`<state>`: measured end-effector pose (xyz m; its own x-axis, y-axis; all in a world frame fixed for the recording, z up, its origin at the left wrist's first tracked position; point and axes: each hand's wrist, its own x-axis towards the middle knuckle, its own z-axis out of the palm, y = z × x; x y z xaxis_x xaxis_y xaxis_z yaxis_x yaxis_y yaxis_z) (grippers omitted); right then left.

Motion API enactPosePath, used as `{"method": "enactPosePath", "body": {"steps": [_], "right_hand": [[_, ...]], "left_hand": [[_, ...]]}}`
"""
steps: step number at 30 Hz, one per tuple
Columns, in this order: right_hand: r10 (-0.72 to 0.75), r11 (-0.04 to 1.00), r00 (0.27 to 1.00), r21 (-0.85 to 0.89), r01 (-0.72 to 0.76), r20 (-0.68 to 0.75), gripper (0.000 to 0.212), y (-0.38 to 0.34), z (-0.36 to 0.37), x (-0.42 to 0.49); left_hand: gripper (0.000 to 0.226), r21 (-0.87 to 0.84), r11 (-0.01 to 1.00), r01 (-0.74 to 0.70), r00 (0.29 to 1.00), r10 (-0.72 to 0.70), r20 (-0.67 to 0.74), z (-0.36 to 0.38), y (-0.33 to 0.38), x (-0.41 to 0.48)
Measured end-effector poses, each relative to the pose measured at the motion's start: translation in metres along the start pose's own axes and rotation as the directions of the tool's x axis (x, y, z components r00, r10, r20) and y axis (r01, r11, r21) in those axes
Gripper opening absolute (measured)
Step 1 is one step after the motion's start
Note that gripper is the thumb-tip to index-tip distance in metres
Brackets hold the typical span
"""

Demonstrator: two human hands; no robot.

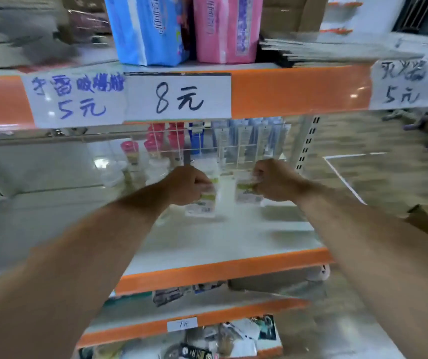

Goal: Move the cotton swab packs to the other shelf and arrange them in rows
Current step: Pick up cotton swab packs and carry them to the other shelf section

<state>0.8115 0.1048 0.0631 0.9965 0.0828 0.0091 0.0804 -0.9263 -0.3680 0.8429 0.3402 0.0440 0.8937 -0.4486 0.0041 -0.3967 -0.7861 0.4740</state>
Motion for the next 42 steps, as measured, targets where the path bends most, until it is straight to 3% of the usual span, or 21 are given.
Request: {"method": "enactPosePath", "body": {"steps": [5,9,23,31,42], "right_hand": [[-0.087,0.996,0.993,0.000,0.087,0.081,0.013,0.004,0.003,0.021],[-0.114,0.992,0.988,-0.038,0.119,0.102,0.009,0.010,0.000,0.028],[-0.058,0.997,0.992,-0.040,0.063,0.115,0.018,0.036,0.001,0.035],[-0.040,0.999,0.992,-0.030,0.044,0.115,0.020,0.031,0.006,0.038],[-0.038,0.991,0.972,0.133,0.007,0.230,0.023,0.003,0.018,0.041]], "left_hand": [[0.023,0.053,0.995,0.086,0.993,-0.081,-0.085,0.012,-0.009,0.000],[0.020,0.117,0.990,0.078,0.989,-0.063,-0.134,0.023,-0.002,0.016],[0.044,0.312,0.944,0.104,0.984,-0.052,-0.173,0.040,0.000,0.045],[0.041,0.424,0.904,0.049,0.984,0.030,-0.177,0.040,-0.004,0.044],[0.040,0.345,0.935,0.082,0.976,-0.004,-0.220,0.026,-0.017,0.034]]}}
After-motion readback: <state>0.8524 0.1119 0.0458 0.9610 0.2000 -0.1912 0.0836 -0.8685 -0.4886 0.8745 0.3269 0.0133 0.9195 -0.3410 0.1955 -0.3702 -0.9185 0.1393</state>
